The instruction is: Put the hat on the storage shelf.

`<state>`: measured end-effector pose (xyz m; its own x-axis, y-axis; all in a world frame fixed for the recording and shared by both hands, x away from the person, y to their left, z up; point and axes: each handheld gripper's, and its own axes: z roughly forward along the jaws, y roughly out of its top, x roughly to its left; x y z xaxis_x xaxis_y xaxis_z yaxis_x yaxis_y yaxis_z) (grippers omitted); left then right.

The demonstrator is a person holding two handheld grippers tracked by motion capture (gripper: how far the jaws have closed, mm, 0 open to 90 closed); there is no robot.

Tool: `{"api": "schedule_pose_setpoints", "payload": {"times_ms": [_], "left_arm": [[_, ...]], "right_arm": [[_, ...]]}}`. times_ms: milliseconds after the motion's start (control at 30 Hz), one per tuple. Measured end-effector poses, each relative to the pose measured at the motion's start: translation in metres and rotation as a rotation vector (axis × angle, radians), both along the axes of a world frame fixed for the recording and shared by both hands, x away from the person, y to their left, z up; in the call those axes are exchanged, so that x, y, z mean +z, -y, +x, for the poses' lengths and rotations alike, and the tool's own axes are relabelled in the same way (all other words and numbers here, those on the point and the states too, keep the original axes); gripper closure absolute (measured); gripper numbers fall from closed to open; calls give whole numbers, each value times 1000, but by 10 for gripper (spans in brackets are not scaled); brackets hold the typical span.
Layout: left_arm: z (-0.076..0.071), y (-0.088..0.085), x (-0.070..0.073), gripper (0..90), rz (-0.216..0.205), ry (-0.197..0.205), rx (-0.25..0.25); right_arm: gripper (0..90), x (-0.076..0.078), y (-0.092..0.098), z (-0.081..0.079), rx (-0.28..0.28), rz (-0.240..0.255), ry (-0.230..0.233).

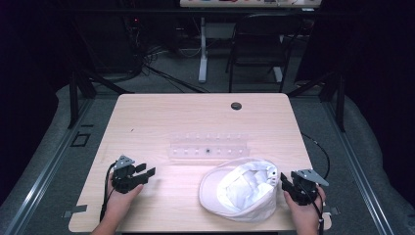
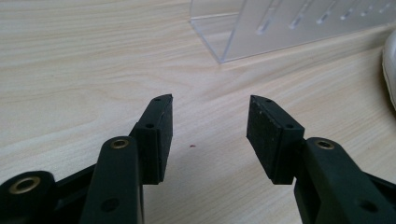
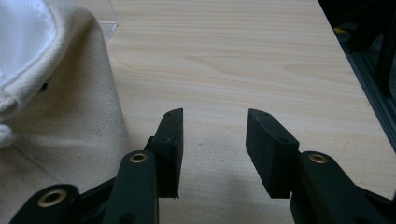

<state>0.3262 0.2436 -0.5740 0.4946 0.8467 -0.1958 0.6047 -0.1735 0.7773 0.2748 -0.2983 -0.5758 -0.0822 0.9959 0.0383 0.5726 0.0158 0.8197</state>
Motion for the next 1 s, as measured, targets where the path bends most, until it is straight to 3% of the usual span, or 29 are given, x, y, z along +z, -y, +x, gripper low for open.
{"api": "schedule_pose_setpoints", "payload": {"times_ms": [233, 300, 367, 400, 467, 667, 700, 767, 800, 833, 967, 1000], "left_arm": [[-2, 3, 4, 499, 18, 27, -7], [-3, 4, 4, 498, 9, 17, -10], [-3, 4, 4, 498, 10, 14, -9], [-3, 4, 4, 498, 12, 14, -15], [-3, 6, 4, 499, 12, 14, -15], [-4, 9, 3, 499, 32, 12, -31], [-4, 10, 3, 499, 36, 12, -37], [-5, 11, 3, 499, 53, 21, -46], [-5, 11, 3, 499, 53, 21, -46], [-5, 12, 3, 499, 53, 22, -51], [-6, 13, 3, 499, 59, 23, -56], [-6, 14, 2, 498, 69, 17, -61]], "right_arm": [[544, 8, -5, -1, 19, 25, -40], [541, 11, -7, 1, 35, 67, -80], [541, 12, -7, 2, 39, 68, -95], [535, 15, -6, 3, 48, 53, -137], [533, 19, -4, 5, 53, 66, -165], [531, 30, 0, 6, 61, 78, -217], [531, 37, 1, 6, 72, 122, -250], [534, 43, 2, 7, 85, 160, -294], [534, 43, 2, 7, 85, 160, -294], [535, 52, 4, 8, 80, 204, -332], [538, 64, 4, 11, 89, 226, -347], [541, 74, 3, 12, 89, 228, -357]]}}
